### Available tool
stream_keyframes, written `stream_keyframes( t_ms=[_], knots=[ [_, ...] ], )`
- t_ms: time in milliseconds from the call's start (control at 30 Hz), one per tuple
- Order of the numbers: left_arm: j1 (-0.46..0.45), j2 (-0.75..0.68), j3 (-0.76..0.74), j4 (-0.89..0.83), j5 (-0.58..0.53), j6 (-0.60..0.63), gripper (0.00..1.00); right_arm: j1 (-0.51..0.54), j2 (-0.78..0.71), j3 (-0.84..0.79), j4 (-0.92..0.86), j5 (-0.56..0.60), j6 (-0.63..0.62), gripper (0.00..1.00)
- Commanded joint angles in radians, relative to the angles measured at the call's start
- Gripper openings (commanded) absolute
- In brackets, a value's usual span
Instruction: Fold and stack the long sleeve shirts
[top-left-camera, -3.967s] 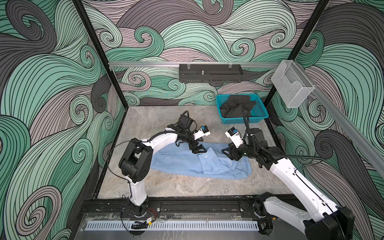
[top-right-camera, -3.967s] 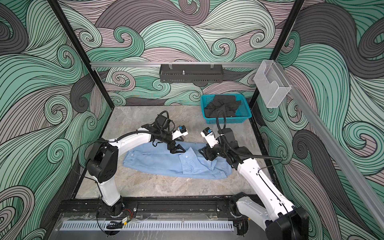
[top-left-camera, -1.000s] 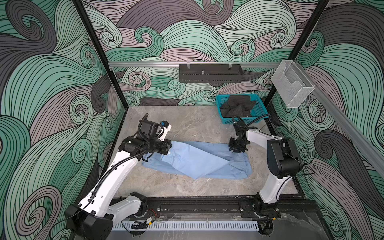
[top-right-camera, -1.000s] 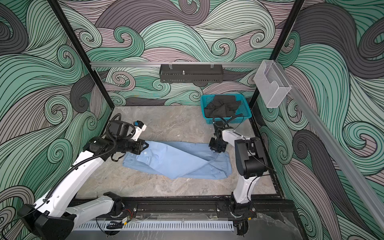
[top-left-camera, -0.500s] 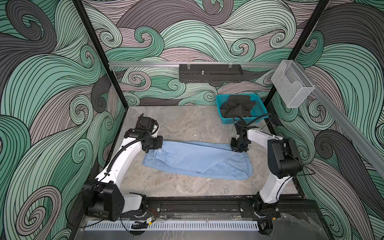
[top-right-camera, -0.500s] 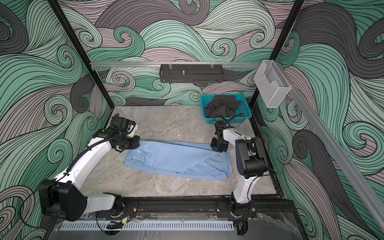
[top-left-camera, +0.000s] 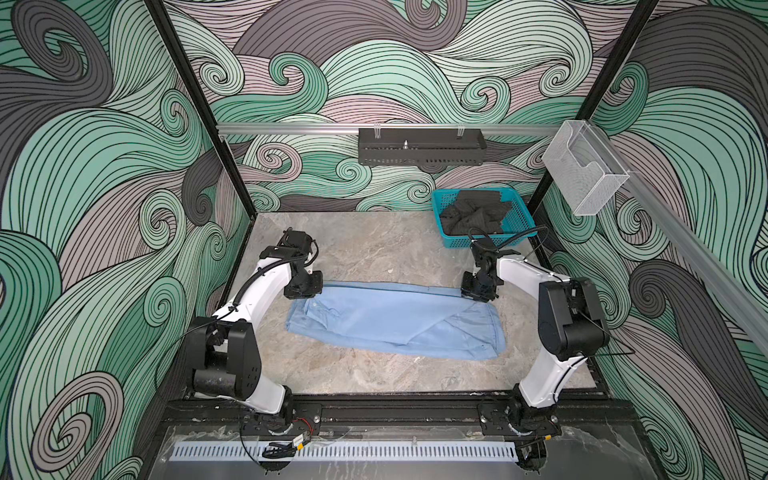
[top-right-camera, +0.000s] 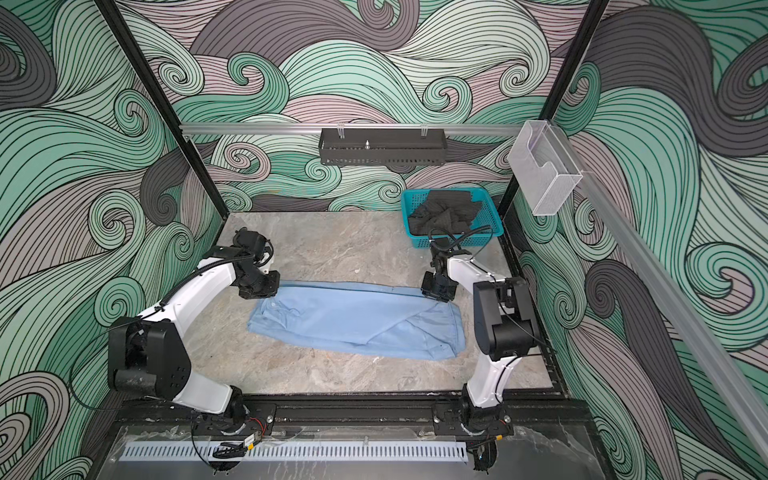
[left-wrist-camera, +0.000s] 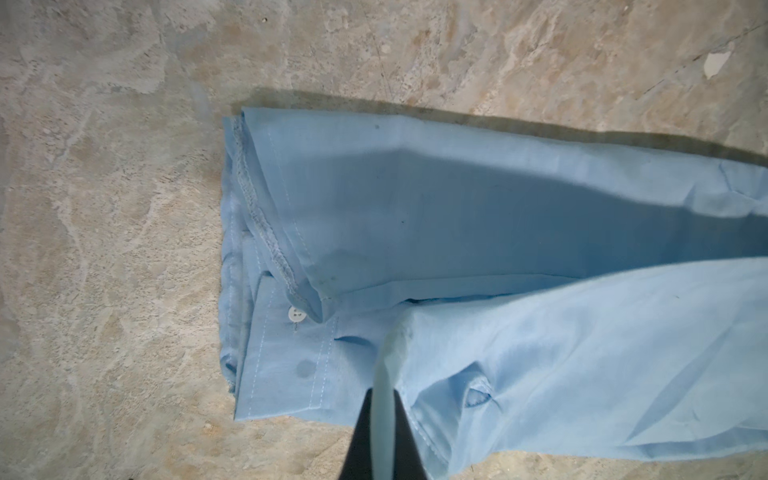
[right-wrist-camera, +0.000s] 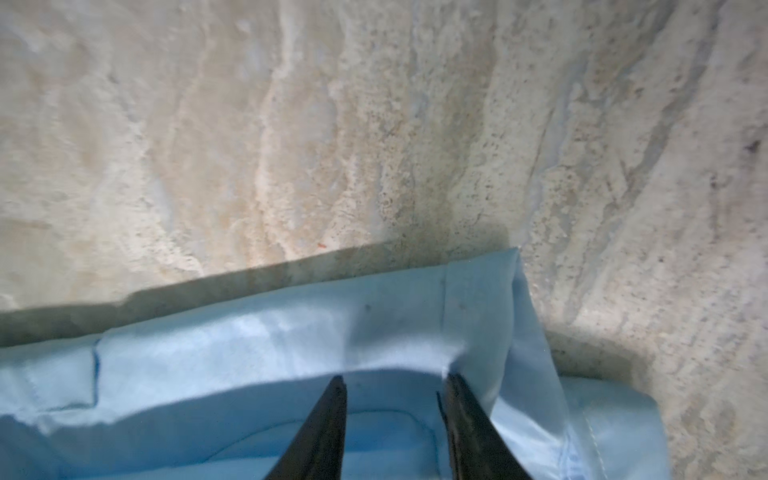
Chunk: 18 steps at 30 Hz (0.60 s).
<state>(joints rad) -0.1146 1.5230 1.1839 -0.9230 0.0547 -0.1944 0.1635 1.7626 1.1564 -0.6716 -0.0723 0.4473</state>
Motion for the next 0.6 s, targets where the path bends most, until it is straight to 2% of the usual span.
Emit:
stream_keyframes(
  t_ms=[0,167,233,433,567],
  knots=[
    [0.009,0.024,0.050,-0.028,-0.016,-0.013,0.00,0.007,-0.114,-0.026,-0.013,-0.026,-0.016,0.45],
    [0.015,0.043,0.055,-0.028,-0.023,-0.010,0.00,0.023,-0.223,-0.097,-0.013,-0.036,-0.018,0.47],
    [0.015,0.047,0.058,-0.029,-0.020,-0.010,0.00,0.029,-0.226,-0.102,-0.015,-0.049,-0.018,0.43],
    [0.015,0.070,0.064,-0.024,0.000,-0.010,0.00,0.047,-0.129,-0.061,0.017,-0.084,-0.010,0.25],
    [0.015,0.089,0.069,-0.024,0.008,-0.012,0.00,0.049,-0.039,-0.033,0.041,-0.074,-0.004,0.24]
  ],
)
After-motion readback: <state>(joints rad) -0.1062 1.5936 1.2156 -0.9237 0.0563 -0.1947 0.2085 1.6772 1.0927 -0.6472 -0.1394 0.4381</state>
